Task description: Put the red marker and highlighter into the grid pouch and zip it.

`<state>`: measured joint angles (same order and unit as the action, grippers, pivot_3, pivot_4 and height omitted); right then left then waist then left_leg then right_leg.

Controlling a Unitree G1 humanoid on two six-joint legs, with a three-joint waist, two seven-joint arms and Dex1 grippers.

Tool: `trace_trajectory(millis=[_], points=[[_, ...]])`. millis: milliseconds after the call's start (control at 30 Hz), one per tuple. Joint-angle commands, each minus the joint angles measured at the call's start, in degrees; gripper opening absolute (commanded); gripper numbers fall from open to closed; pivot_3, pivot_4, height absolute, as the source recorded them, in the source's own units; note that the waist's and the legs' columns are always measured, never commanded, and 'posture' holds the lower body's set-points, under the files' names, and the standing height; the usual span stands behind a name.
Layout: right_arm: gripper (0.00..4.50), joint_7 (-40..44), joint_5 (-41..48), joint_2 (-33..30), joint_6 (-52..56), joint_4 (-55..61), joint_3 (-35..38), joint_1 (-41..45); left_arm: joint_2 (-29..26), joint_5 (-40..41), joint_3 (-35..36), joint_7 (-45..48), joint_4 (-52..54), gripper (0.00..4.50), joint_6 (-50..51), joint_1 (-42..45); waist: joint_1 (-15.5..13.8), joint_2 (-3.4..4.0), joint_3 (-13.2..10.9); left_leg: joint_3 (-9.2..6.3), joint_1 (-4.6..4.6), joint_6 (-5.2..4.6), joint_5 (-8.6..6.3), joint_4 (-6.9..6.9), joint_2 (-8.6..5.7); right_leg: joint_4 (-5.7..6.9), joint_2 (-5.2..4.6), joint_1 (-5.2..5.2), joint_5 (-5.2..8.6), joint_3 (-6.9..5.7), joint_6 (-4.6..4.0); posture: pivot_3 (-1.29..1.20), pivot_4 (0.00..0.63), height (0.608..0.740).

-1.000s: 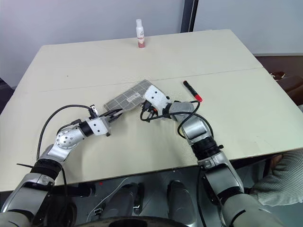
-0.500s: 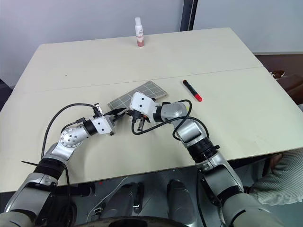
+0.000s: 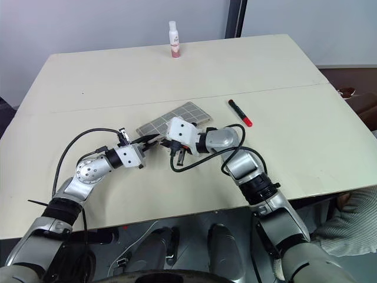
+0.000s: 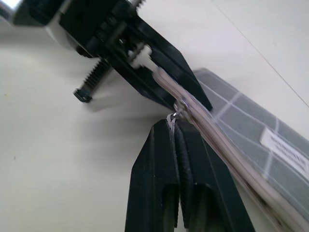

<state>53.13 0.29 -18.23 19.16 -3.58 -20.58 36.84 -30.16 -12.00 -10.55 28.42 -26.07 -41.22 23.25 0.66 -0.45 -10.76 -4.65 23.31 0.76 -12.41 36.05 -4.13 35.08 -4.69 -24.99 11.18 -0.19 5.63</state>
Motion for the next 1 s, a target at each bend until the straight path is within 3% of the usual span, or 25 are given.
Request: trace_trajectory(millis=[33, 233, 500, 767, 1000], points=[[1.43, -2.17, 2.83, -0.50, -1.86, 4.13, 4.75, -2.58, -0.46, 0.16, 0.94, -0.72, 1.97, 0.00, 0.53, 0.12, -0.02, 0.00, 0.00, 0.00, 0.00, 0.00, 0.00, 0.00, 0.00, 0.00, 0.00, 0.00, 0.00, 0.00, 0.00, 0.00, 0.150, 0.740], [4.47, -7.85, 7.65, -1.68, -5.34, 12.91, 14.60, -14.20, -0.78, -0.05, 1.28, -1.57, 2.47, 0.00, 0.39, 0.01, -0.18, -0.01, 0.00, 0.00, 0.03, 0.00, 0.00, 0.00, 0.00, -0.03, -0.02, 0.01, 0.01, 0.00, 0.01, 0.00, 0.150, 0.740], [4.47, -25.79, 3.35, 0.81, -2.20, 23.75, 22.16, -25.45, -1.18, 0.34, 1.05, -1.51, 1.86, 0.00, -0.54, -0.07, -0.12, -0.02, -0.01, -0.01, 0.03, 0.01, -0.01, 0.02, 0.06, -0.02, -0.08, 0.02, 0.21, 0.01, 0.02, 0.00, 0.150, 0.740], [4.47, -30.27, 0.39, -1.26, 10.99, 33.39, 19.08, -38.45, -1.13, 0.37, 0.53, -1.05, 0.42, 0.00, -1.78, 0.32, -0.21, -0.02, 0.00, 0.00, 0.06, 0.01, -0.01, 0.03, 0.01, -0.09, -0.20, 0.04, 0.25, 0.00, 0.04, 0.00, 0.150, 0.740], [4.47, -34.99, -3.01, -2.05, 21.30, 35.04, 18.05, -40.07, -1.00, -0.02, 0.13, -0.92, -1.07, 0.00, -3.07, 0.82, -0.21, -0.04, 0.00, 0.00, 0.05, 0.06, -0.04, 0.05, 0.04, -0.11, -0.27, 0.13, 0.29, -0.07, 0.02, 0.00, 0.150, 0.740]])
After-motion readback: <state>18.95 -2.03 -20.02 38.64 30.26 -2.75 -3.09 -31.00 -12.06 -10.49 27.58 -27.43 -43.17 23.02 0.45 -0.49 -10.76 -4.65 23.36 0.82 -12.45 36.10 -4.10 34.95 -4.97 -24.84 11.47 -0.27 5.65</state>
